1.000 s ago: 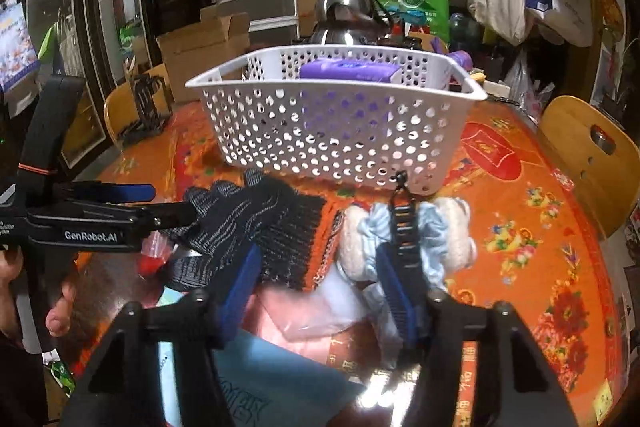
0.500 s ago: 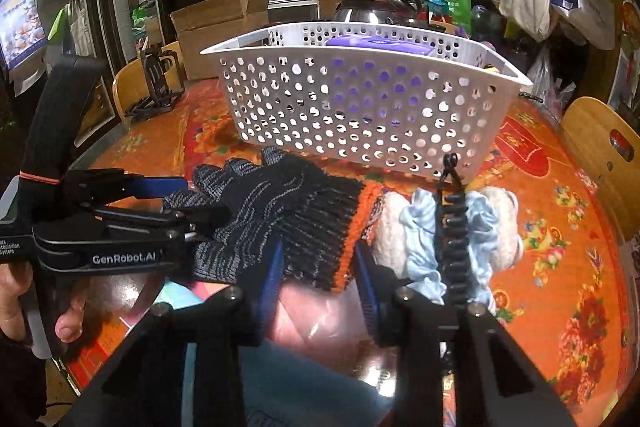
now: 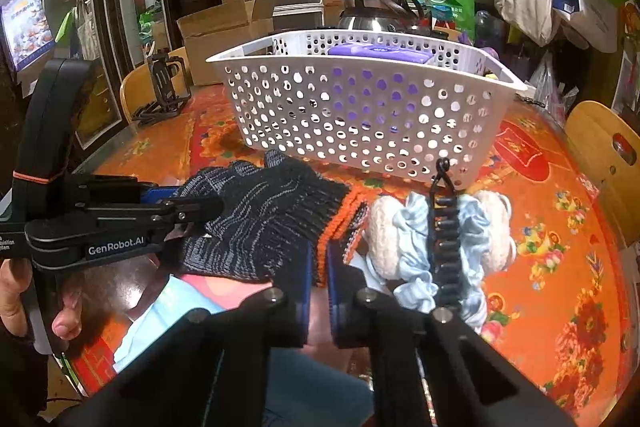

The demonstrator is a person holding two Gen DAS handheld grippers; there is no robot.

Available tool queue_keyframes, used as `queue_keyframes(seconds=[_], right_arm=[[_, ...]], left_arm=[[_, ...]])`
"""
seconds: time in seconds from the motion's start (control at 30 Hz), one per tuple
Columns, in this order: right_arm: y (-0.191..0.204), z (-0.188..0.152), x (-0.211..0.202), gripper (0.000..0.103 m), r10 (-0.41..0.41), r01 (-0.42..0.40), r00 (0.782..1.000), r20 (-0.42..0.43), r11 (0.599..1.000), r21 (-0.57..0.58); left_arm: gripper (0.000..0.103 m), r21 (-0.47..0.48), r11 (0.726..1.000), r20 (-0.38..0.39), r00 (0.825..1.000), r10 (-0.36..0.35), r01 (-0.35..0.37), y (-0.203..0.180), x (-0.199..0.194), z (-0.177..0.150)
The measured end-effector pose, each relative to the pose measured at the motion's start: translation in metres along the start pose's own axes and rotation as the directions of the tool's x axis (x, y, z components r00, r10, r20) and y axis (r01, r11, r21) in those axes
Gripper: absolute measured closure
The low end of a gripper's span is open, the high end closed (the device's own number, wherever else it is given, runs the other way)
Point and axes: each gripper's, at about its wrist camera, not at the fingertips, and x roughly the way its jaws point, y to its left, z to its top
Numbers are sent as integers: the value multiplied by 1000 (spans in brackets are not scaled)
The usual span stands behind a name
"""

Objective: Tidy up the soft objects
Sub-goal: 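Grasp the black work gloves with both grippers, then carry the black gloves into the white basket and release them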

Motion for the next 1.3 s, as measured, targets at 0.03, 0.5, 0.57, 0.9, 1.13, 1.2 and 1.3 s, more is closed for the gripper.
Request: queue_keyframes(seconds=[0.03, 0.5, 0.57, 0.9, 1.13, 1.2, 1.3], right_arm=[[1, 0, -2, 100, -3, 3, 1000, 9, 1000, -4], [7, 8, -26, 101, 9, -7, 998, 65, 1000, -26], [7, 13, -34, 101, 5, -2, 996, 86, 1000, -31], [4, 39, -70, 101, -2, 9, 988, 157, 999, -42], [1, 72, -97, 101, -7, 19, 977, 214, 998, -53], [-3, 89, -102, 101, -18, 31, 972, 235, 998, -52], [-11, 117, -104, 101, -38, 52, 967, 253, 997, -50]], left_arm=[[85, 0, 1000, 6, 1000, -5, 5, 0, -2, -1], [87, 5, 1000, 131, 991, -29, 28, -4, -50, 6], [87, 9, 999, 150, 988, -33, 32, -5, -58, 11], [87, 46, 998, 236, 970, -55, 45, -22, -107, 36], [87, 78, 996, 292, 955, -55, 34, -36, -143, 74], [87, 90, 996, 310, 950, -44, 17, -41, -153, 94], [87, 88, 996, 317, 948, -35, 7, -45, -158, 124]])
